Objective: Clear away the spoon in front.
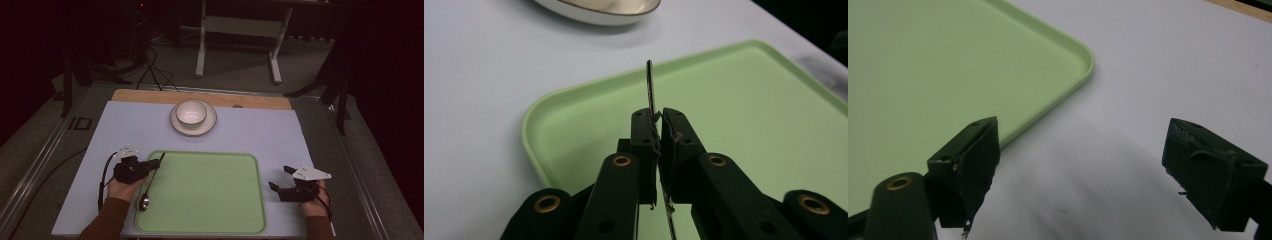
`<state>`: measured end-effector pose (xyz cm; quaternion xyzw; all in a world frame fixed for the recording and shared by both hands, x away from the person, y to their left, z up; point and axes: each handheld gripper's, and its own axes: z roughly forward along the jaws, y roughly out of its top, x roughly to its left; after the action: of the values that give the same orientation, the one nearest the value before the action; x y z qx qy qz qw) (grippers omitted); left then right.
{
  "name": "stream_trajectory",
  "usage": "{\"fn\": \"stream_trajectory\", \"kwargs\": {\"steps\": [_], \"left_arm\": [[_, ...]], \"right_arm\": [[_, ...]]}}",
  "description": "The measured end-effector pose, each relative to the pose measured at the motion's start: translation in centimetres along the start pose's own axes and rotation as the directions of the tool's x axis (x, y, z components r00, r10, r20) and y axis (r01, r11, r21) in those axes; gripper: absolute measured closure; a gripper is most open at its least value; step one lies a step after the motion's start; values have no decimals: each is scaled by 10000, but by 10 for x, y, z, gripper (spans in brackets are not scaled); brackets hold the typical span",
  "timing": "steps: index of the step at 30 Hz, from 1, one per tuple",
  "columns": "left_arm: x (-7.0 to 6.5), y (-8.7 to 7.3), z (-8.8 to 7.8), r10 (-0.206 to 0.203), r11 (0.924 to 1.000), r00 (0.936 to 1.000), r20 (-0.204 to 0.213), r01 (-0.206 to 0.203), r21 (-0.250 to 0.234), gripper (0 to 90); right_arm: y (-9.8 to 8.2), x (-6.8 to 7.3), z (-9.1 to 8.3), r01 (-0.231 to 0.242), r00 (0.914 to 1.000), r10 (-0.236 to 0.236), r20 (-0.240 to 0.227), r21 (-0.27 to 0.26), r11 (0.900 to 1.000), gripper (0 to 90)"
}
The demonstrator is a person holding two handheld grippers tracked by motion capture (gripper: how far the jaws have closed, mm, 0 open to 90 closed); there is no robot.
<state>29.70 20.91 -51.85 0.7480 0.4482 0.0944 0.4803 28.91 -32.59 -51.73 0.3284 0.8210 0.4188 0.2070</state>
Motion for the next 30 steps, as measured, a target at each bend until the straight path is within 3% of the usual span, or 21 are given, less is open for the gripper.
{"fn": "stream_trajectory", "kwargs": {"steps": [5,9,15,22,25,30], "left_arm": [[-5,-3,2,369,9988,9991,-221,-362,316,840],[-4,-3,3,385,9985,9988,-289,-373,389,836],[4,-5,8,263,9973,9977,-630,-219,698,825],[5,-6,9,376,9948,9932,-1101,-267,986,797],[4,-5,10,453,9938,9884,-1448,-298,1074,718],[6,-3,7,346,9969,9845,-1719,-218,757,578]], "right_arm": [[0,0,0,20,10000,-20,-2,-22,10000,151],[0,0,0,32,10000,-32,-11,-10,10000,151],[0,1,1,37,10000,-37,-24,28,10000,151],[0,1,1,32,10000,-32,-46,31,10000,151],[0,1,1,34,10000,-34,-51,33,10000,151],[0,1,1,31,10000,-31,-56,56,10000,151]]}}
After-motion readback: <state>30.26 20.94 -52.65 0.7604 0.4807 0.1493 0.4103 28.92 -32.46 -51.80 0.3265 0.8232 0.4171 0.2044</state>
